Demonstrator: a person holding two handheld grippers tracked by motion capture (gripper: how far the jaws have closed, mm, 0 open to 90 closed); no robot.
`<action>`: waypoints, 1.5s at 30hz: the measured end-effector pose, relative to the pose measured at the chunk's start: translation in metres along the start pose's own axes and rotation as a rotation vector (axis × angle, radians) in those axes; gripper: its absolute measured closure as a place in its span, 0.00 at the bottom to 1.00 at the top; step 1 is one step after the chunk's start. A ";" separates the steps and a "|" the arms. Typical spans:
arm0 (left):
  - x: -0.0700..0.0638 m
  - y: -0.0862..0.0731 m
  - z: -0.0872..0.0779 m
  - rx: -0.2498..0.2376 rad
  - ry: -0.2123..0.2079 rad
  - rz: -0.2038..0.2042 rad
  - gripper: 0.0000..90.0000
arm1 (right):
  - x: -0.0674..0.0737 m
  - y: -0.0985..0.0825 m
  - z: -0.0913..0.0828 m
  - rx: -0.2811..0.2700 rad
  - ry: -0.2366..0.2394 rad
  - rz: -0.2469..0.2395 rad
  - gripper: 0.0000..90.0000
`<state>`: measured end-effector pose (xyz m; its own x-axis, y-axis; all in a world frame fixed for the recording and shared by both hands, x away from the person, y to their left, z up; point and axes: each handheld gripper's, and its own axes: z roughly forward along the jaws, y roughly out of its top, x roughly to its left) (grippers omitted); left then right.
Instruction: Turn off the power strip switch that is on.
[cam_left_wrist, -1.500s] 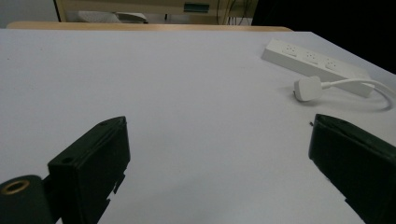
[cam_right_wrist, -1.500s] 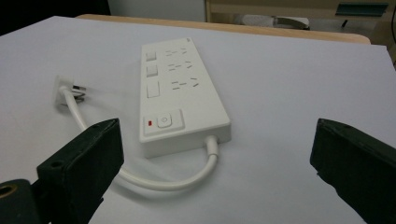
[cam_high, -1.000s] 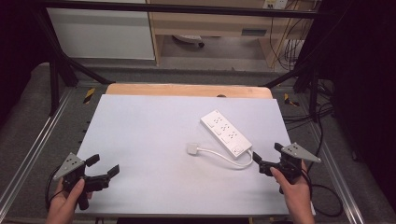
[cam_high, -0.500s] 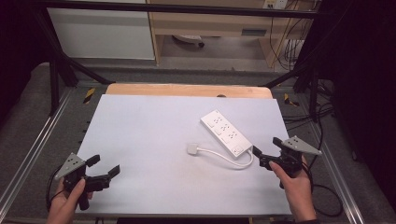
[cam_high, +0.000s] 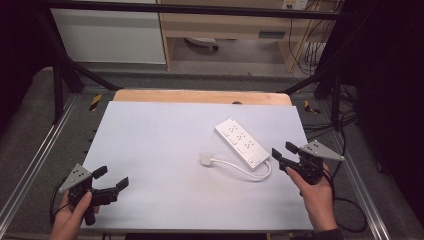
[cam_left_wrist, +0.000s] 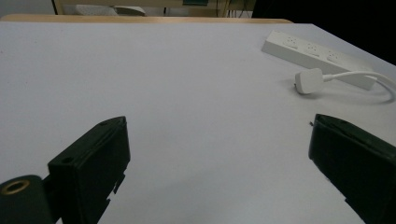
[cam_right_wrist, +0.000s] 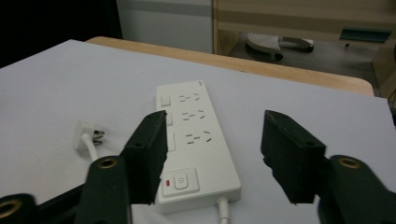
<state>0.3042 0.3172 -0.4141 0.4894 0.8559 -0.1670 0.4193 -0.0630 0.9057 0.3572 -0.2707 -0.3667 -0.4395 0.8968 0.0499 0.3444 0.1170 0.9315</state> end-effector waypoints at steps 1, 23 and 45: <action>0.000 0.000 0.000 0.000 0.000 0.000 0.06 | 0.001 0.002 0.001 -0.006 -0.003 -0.007 0.59; -0.001 0.000 0.000 0.002 -0.002 0.006 0.06 | 0.001 0.024 0.012 -0.019 -0.006 -0.083 0.98; -0.001 0.000 0.000 0.001 -0.003 0.008 0.06 | 0.004 0.042 0.024 -0.018 0.007 -0.092 1.00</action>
<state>0.3040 0.3165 -0.4143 0.4952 0.8537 -0.1614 0.4166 -0.0703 0.9064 0.3899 -0.2519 -0.3358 -0.4745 0.8796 -0.0334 0.2878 0.1909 0.9385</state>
